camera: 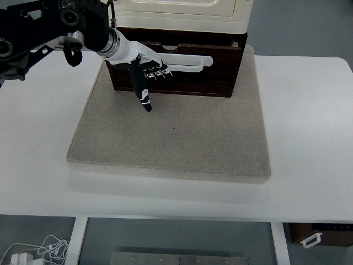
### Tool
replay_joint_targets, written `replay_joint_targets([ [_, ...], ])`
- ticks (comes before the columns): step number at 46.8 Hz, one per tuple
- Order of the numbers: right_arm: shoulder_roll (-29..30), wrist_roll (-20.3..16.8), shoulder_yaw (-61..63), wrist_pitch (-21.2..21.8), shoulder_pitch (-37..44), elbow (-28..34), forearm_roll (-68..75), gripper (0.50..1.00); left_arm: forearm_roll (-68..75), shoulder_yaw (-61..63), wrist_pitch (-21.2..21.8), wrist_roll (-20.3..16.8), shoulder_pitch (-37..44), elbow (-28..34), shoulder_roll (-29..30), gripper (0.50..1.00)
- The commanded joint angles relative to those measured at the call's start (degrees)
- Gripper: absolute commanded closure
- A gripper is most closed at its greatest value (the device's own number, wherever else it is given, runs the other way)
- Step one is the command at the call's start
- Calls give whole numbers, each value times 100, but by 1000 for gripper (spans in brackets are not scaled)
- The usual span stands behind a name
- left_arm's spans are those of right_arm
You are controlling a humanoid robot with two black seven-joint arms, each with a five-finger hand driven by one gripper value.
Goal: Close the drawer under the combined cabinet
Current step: 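Push the brown drawer front with the left hand toward the cabinet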
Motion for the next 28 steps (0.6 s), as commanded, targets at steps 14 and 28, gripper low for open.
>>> replay_joint_targets([
  [14,0,-1,-1,5,0,0,-1,548,159,-62,0,-19,9,265,-41,508],
  [28,0,-1,-1,5,0,0,-1,548,159,-71,0,-28,18,423,-190,512],
])
